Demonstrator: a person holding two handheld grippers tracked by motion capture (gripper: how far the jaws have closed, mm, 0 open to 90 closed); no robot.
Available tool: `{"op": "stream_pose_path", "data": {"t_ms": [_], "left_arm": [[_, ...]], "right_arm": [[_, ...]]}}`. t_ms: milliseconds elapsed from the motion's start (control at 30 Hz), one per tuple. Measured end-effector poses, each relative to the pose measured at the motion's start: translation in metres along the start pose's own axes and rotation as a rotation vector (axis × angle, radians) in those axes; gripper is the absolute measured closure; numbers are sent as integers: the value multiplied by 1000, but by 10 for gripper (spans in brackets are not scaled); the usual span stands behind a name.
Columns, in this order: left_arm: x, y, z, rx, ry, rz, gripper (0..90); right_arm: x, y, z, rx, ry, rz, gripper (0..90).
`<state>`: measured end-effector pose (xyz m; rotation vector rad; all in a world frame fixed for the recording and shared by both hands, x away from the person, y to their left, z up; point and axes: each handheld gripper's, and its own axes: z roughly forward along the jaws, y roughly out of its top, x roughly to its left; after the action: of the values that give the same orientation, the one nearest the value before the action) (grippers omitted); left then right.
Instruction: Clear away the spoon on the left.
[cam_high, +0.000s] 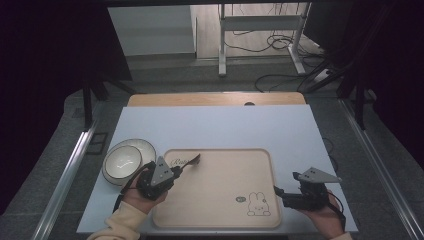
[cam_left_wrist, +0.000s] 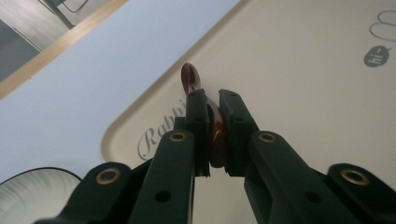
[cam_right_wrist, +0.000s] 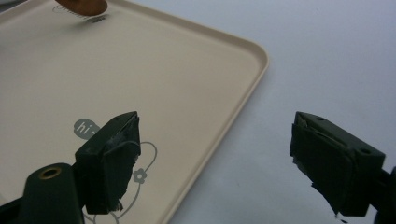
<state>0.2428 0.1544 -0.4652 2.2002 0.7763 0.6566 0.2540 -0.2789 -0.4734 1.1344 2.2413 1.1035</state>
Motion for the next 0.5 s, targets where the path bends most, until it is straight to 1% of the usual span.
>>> {"op": "stream_pose_path", "data": {"t_ms": [133,400,500], "left_arm": [[-3,-5,1,16,-9,6,841],[-12,-18,5,64,-9,35,836],[-17,-22,8,94,-7,67,825]], "right_arm": [[1,0,-1,-1,-1,-4,164],[1,0,-1,0,-5,-7,164],[1,0,-1,1,-5,-9,163]]}}
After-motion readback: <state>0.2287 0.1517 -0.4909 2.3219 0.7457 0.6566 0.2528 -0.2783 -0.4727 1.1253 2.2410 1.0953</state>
